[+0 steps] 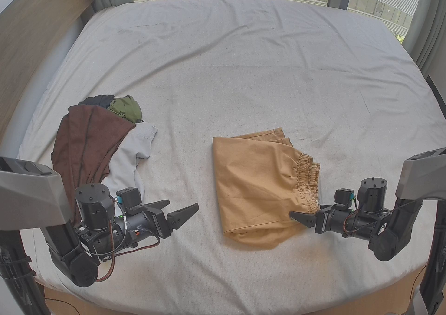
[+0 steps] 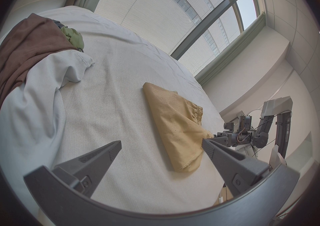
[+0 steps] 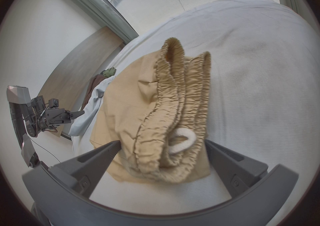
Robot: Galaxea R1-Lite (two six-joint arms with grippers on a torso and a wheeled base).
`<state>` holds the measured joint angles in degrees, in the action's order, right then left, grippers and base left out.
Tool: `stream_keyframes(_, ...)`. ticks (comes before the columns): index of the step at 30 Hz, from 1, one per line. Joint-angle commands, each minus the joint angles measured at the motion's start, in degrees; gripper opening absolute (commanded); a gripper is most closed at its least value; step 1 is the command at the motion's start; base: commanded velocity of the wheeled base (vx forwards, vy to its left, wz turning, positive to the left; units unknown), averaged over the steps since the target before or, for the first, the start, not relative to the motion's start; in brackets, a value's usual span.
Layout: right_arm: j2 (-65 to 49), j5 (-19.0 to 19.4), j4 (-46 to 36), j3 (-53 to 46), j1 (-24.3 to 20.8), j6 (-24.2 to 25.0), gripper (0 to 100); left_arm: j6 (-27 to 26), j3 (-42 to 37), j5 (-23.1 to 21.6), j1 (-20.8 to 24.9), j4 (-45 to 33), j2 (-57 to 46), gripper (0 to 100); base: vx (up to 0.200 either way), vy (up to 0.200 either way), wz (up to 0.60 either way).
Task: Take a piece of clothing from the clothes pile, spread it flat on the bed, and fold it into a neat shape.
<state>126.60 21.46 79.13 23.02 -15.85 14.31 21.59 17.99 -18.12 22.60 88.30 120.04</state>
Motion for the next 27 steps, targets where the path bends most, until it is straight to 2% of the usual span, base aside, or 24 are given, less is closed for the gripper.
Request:
stream_keyframes(1,6.12,-0.19,4.98,0.45,-2.96,1.42,100,0.03,0.02,0.01,-0.19,0.03,0.19,100,0.000,0.000,0.00)
stream_keyframes(5,7.26,-0.45,7.18,0.63,-4.02,1.60,100,0.03,-0.06,0.01,-0.19,0.03,0.11,100,0.000,0.000,0.00)
stream_keyframes(9,7.35,-2.30,8.32,0.71,-4.63,1.68,100,0.03,-0.15,0.01,-0.28,0.03,0.11,100,0.000,0.000,0.00)
stream_keyframes(10,7.35,-2.38,8.67,0.71,-4.72,1.68,0,-0.06,-0.15,0.01,-0.37,0.03,0.19,100,0.000,0.000,0.00)
stream_keyframes(19,6.91,-2.30,9.03,1.42,-4.72,1.77,0,0.03,-0.24,0.10,-0.37,0.03,0.63,100,0.000,0.000,0.00)
stream_keyframes(27,-2.06,-2.38,8.94,1.42,-6.92,3.44,0,-0.06,-0.68,0.27,-0.63,0.12,0.98,100,0.000,0.000,0.00)
